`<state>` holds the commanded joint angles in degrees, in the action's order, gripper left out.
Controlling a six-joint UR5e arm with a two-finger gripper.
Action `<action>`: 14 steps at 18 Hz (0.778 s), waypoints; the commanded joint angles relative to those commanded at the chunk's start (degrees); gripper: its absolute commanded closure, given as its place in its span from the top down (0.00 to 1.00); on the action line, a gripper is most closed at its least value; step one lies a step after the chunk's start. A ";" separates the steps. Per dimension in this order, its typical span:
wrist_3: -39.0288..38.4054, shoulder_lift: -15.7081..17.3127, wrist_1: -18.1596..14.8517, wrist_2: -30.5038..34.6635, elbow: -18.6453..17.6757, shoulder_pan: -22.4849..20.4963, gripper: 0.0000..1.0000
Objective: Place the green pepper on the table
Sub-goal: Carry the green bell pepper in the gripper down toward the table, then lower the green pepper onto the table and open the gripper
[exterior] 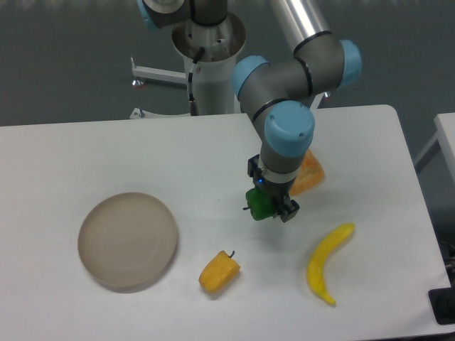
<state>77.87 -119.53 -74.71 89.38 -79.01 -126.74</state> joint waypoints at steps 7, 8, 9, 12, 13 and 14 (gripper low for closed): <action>1.58 -3.16 4.64 0.26 -0.53 0.27 0.81; 1.41 -3.60 5.70 0.35 -0.70 0.27 0.88; 1.32 -3.69 6.06 0.44 -0.88 0.35 0.98; 1.58 -3.08 6.07 0.53 -1.14 0.27 1.00; 1.58 -2.82 5.98 0.53 -0.79 0.18 1.00; 1.67 -1.42 5.89 0.53 -0.62 -0.17 1.00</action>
<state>79.54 -120.95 -68.82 89.91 -79.63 -126.91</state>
